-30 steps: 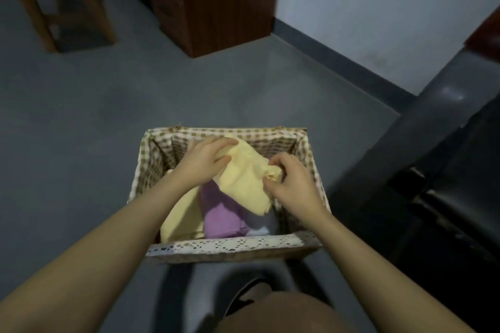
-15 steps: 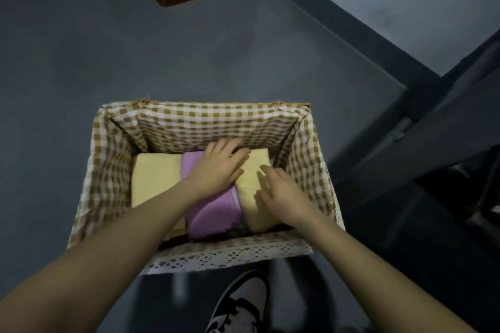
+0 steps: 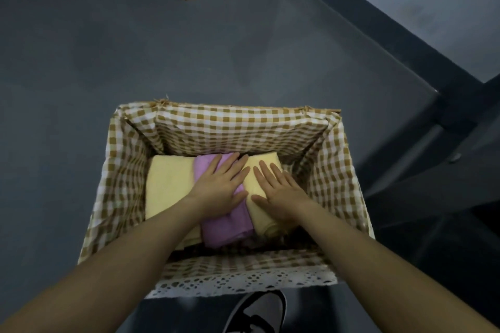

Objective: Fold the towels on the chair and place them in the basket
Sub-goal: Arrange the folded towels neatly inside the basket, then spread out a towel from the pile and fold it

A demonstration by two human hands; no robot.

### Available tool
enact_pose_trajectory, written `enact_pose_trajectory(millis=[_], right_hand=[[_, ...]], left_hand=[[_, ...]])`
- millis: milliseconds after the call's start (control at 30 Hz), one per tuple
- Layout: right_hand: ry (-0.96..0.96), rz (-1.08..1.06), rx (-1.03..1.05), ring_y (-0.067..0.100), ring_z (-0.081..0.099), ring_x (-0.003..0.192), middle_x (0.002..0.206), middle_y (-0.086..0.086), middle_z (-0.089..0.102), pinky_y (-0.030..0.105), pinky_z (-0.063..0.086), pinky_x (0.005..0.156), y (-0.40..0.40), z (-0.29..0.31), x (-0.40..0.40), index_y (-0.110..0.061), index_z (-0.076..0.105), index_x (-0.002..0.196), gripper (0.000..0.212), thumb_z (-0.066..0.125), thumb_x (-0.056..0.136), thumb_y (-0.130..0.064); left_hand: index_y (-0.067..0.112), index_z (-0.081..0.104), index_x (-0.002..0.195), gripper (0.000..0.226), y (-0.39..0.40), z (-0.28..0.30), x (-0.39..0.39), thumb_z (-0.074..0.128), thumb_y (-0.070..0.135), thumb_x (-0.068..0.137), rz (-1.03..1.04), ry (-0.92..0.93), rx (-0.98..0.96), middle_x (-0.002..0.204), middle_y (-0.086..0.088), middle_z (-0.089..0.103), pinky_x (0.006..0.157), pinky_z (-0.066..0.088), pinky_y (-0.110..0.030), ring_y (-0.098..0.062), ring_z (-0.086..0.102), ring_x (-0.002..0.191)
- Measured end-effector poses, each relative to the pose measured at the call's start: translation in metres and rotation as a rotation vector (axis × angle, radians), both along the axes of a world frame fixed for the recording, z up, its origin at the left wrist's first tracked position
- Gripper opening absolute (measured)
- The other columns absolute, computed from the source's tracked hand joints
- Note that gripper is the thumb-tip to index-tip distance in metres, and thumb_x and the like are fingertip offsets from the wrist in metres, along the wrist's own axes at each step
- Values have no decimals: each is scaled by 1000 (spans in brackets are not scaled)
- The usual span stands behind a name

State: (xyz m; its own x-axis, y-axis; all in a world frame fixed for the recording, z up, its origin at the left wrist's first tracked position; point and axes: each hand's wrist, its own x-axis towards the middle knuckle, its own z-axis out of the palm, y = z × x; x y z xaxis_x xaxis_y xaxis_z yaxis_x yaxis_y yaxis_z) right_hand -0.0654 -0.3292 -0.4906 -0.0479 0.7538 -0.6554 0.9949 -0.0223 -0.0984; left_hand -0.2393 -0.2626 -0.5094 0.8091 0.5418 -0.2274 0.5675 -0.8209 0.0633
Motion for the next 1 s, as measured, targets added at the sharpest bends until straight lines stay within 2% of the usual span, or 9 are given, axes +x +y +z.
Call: enact_pose_trajectory(millis=[100,167,300,367,433,633,700,767,1000], right_hand=[[1,-15,-8,18,-23,145,155,-5,-30,39,-9,118,-1,1,1,-25,-20,150,69,17,100,-55],[4,-28,22,16,-18,147,158,-6,-25,40,-6,119,-5,11,3,-27,-15,152,66,18,101,-52],[50,-76,107,20,1,149,162,-3,-4,41,6,118,-10,47,5,-28,4,154,61,30,102,-45],[71,-84,187,22,12,147,162,-1,6,41,14,118,-13,75,5,-27,13,154,59,37,101,-40],[77,-77,329,23,21,144,160,-1,18,41,20,116,-19,107,6,-26,21,152,55,39,101,-36],[12,-53,790,25,45,127,138,1,51,36,33,98,-61,215,23,-20,47,138,40,45,98,-26],[0,-79,934,29,51,118,127,5,58,38,36,92,-84,249,32,-15,54,131,35,48,97,-24],[-18,-124,1078,30,55,112,120,7,62,40,40,88,-111,276,46,-11,59,125,32,52,95,-20],[-24,-448,1339,33,60,91,101,6,67,42,45,79,-210,330,119,-11,67,107,30,49,87,-23]], left_hand=[[19,15,152,70,0,8,-3,9,55,93,12,-45,-25,161,-1,-2,116,-8,-36,-19,-3,148],[18,25,150,61,0,18,-6,24,49,97,23,-81,6,160,-4,10,117,1,-38,-23,9,147],[17,40,144,55,-4,60,-11,29,44,96,58,-82,87,153,-5,33,115,15,-38,-24,31,140],[14,60,125,53,-11,85,-9,33,42,90,95,-135,125,131,-7,59,105,34,-36,-24,55,120],[12,68,110,52,-17,108,-7,34,41,84,133,-207,155,112,-6,69,90,47,-34,-23,66,101],[10,69,105,48,-44,206,16,37,37,83,184,-487,254,102,-5,71,80,49,-33,-24,68,91],[8,67,109,47,-57,246,30,39,36,84,159,-582,286,106,-6,70,83,39,-33,-25,67,94],[7,65,114,49,-72,281,47,39,36,86,103,-655,302,111,-7,68,85,30,-31,-25,65,100],[10,59,124,54,-145,359,144,32,39,88,-170,-757,243,124,-5,62,94,27,-31,-24,57,113]])
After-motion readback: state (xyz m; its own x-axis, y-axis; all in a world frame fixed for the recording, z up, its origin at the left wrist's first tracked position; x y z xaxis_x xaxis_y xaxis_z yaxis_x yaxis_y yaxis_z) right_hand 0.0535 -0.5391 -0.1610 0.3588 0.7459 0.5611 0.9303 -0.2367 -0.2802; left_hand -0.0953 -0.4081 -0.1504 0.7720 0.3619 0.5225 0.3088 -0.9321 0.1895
